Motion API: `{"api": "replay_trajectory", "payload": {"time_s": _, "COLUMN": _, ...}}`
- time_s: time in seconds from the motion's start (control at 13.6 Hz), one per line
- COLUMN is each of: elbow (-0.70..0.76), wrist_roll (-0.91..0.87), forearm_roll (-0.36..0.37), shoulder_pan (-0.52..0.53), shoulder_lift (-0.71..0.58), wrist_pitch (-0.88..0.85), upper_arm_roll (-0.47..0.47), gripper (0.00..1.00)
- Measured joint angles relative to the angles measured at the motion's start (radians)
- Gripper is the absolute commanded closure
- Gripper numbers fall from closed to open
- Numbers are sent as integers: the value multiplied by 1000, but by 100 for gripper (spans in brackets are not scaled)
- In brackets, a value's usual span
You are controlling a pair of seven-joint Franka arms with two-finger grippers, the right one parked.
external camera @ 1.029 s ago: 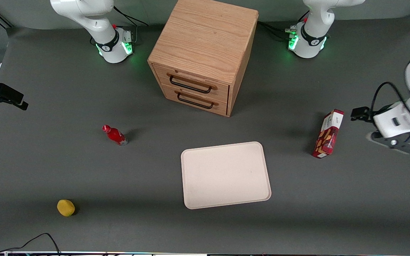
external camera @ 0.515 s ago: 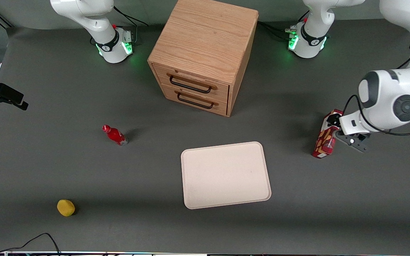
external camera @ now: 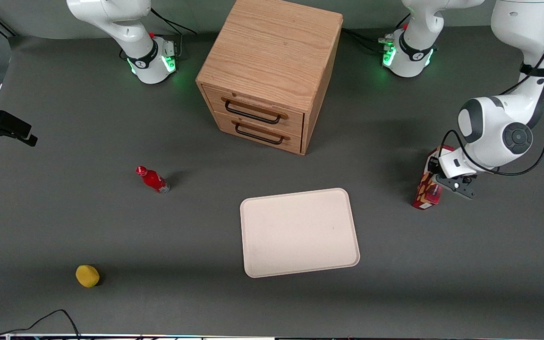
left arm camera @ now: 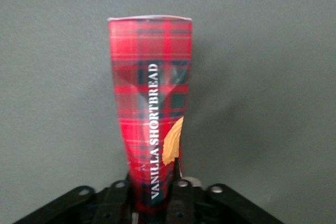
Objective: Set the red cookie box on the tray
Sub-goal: 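Close the left gripper around the upright cookie box, then lift the box and carry it with the left gripper onto the white tray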
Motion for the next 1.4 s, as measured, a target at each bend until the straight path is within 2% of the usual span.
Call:
{"api": "replay_trajectory", "payload": {"time_s": 0.15, "elbow": 56, "wrist_roll": -1, "forearm_roll": -5, "shoulder_pan": 0, "shoulder_lift": 0, "wrist_pitch": -52, "upper_arm_roll": 0, "gripper": 100}}
{"api": "replay_trajectory", "payload": {"time_s": 0.37, "elbow": 313, "wrist_roll": -88, "forearm_roll": -12, "shoulder_pan": 1, "shoulder_lift": -8, "wrist_pitch": -394, "upper_arm_roll": 1, "gripper": 100}}
{"api": "replay_trajectory", "payload": {"time_s": 0.59, "elbow": 604, "wrist_roll": -326, "forearm_roll": -10, "shoulder_pan": -2, "shoulder_lift": -35, "wrist_pitch": -720, "upper_arm_roll": -42, "gripper": 100}}
{"api": "replay_trajectory", "payload": {"time_s": 0.74, "elbow": 717, "wrist_roll": -557, "forearm_roll": 24, "shoulder_pan": -5, "shoulder_lift": -41, "wrist_pitch": -800, "upper_arm_roll": -130, "gripper": 100}}
{"api": "replay_trajectory", "payload": {"time_s": 0.88, "elbow": 749, "wrist_roll": -795, "forearm_roll": 79, "shoulder_pan": -11, "shoulder_lift": -30, "wrist_pitch": -801, "upper_arm_roll": -256, "gripper": 100}}
{"api": "replay_trajectory", "payload": {"time_s": 1.03, "elbow": 748, "wrist_roll": -958, "forearm_roll": 103, "shoulder_pan": -21, "shoulder_lift": 19, "wrist_pitch": -729, "upper_arm_roll": -351, "gripper": 100}}
{"api": "replay_trajectory", "payload": {"time_s": 1.18, "elbow": 745, "wrist_roll": -1046, "forearm_roll": 124, "shoulder_pan": -33, "shoulder_lift": 108, "wrist_pitch": -597, "upper_arm_roll": -390, "gripper": 100}}
{"api": "replay_trajectory", "payload": {"time_s": 1.4, "elbow": 743, "wrist_roll": -1183, "forearm_roll": 220, "shoulder_pan": -65, "shoulder_lift": 276, "wrist_pitch": -377, "upper_arm_roll": -404, "gripper": 100}}
